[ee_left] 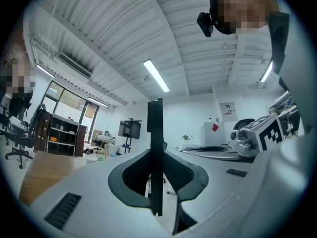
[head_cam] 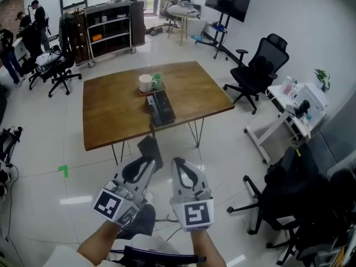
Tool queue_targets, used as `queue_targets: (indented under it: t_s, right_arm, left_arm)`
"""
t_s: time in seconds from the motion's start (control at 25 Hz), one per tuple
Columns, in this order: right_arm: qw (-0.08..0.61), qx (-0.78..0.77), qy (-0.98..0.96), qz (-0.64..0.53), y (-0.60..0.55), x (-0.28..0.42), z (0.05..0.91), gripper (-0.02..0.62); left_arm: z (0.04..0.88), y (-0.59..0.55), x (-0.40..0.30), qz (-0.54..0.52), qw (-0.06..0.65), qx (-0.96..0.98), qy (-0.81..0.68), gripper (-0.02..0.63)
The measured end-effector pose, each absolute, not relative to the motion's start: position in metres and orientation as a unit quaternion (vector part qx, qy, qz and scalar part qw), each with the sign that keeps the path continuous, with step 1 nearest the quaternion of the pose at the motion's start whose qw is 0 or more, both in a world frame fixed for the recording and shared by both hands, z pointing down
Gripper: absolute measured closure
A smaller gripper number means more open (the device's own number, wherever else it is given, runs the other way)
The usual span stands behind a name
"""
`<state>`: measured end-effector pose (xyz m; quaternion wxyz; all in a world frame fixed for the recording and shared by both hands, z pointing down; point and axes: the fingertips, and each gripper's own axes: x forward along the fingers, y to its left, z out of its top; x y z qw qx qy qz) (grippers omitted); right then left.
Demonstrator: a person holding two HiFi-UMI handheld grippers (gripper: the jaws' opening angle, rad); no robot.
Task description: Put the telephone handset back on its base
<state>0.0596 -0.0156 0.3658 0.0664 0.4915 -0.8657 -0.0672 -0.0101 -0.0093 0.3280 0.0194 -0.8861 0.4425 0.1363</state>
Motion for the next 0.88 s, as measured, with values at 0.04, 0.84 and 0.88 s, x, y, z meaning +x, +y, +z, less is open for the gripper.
queue_targets:
  t_s: [0.04, 0.84, 0.88]
  right_arm:
    - [0.067, 0.492, -0.866, -0.066, -0.022, 0.060, 0.366, 0.591]
    - [0.100, 0.480, -0.870, -0.044, -0.143, 0.034, 0.374, 0.591]
    - [0.102, 0.481, -0.870, -0.041, -0.149, 0.032, 0.376, 0.591]
  left_arm:
    - [0.328, -0.016, -0.009, 0.136, 0.017, -0.887, 0.442, 0.537]
    - [0.346, -0.137, -0.026, 0.139, -0.046, -0.893, 0.426, 0.537]
    - [0.348, -0.144, -0.028, 0.139, -0.052, -0.893, 0.424, 0.538]
